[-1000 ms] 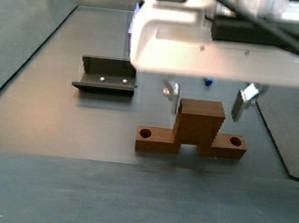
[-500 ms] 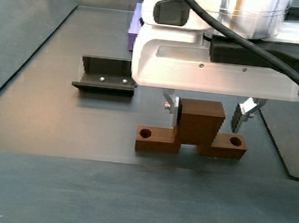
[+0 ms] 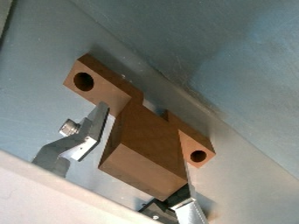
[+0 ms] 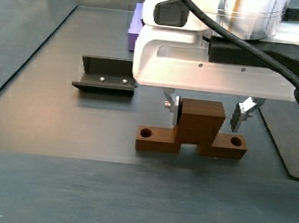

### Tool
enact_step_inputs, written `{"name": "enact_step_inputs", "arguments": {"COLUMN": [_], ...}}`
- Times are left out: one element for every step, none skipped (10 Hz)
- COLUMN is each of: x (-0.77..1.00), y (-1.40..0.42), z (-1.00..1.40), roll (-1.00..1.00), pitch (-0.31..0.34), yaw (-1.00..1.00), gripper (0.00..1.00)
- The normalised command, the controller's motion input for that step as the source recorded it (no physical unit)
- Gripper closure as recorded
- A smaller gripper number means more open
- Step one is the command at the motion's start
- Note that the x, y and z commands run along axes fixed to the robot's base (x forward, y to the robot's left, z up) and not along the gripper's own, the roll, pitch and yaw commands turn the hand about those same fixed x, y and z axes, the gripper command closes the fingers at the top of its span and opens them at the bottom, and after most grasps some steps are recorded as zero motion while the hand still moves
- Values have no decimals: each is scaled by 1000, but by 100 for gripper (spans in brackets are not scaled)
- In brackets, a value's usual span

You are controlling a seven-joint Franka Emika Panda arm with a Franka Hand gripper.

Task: Pick up the brown object. Move up. Move to above the board. Insert the brown object.
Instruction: Pick up the brown object.

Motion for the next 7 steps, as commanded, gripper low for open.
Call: {"name": "enact_step_inputs", "arguments": {"x": [0,0,17,37,0,0,0], "y": [-69,-86,-120,-83,20,20,80], "z": [-54,-29,0,0,-6,0,-20], "roll": [23,0,30,34,0,0,0], "pitch": [0,0,0,0,0,0,0], "yaw": [100,46,49,43,0,0,51], "gripper": [0,0,0,0,0,0,0]}}
